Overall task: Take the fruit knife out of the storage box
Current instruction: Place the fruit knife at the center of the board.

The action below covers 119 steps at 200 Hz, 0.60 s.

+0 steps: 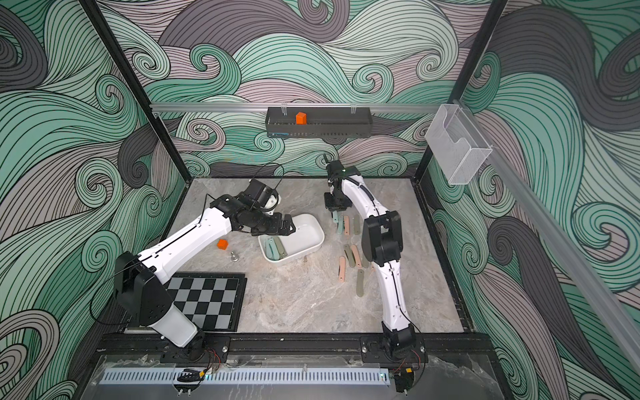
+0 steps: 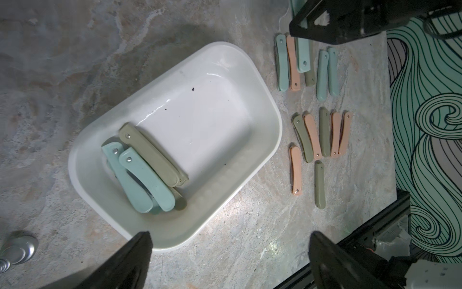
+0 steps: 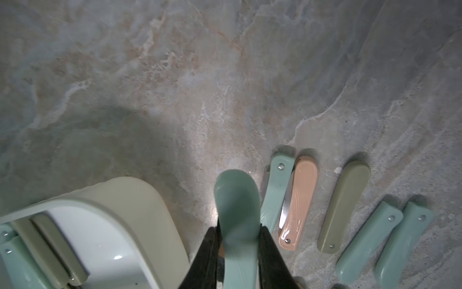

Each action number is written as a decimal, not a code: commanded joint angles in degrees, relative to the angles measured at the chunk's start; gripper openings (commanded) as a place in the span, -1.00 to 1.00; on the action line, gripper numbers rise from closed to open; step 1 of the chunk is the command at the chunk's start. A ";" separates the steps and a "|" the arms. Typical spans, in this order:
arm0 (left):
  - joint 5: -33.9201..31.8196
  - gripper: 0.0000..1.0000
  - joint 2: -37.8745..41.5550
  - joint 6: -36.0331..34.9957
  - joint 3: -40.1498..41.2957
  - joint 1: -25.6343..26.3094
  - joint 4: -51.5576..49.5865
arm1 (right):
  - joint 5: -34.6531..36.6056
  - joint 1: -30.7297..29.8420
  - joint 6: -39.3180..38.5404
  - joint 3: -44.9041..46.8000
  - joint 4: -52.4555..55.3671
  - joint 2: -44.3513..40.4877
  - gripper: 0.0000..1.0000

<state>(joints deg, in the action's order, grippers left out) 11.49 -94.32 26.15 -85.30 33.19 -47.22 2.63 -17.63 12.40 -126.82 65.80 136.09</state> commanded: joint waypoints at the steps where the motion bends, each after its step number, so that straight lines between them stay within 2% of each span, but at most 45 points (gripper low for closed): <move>1: 1.26 0.97 -1.51 0.12 -2.11 0.12 -0.79 | -1.99 -0.48 0.40 -1.67 1.09 2.41 -0.64; 59: 0.60 0.97 -4.40 -0.48 -3.87 -0.05 -3.94 | -2.80 -0.39 0.56 -2.33 1.11 6.44 -0.57; 119: 0.07 0.97 -4.37 -0.54 -3.44 -0.93 -5.03 | -2.95 -0.35 0.25 -1.98 1.15 6.06 -0.06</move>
<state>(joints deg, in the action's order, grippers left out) 11.99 -98.65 26.11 -87.39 32.86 -50.39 0.45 -18.02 12.71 -127.52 65.95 141.73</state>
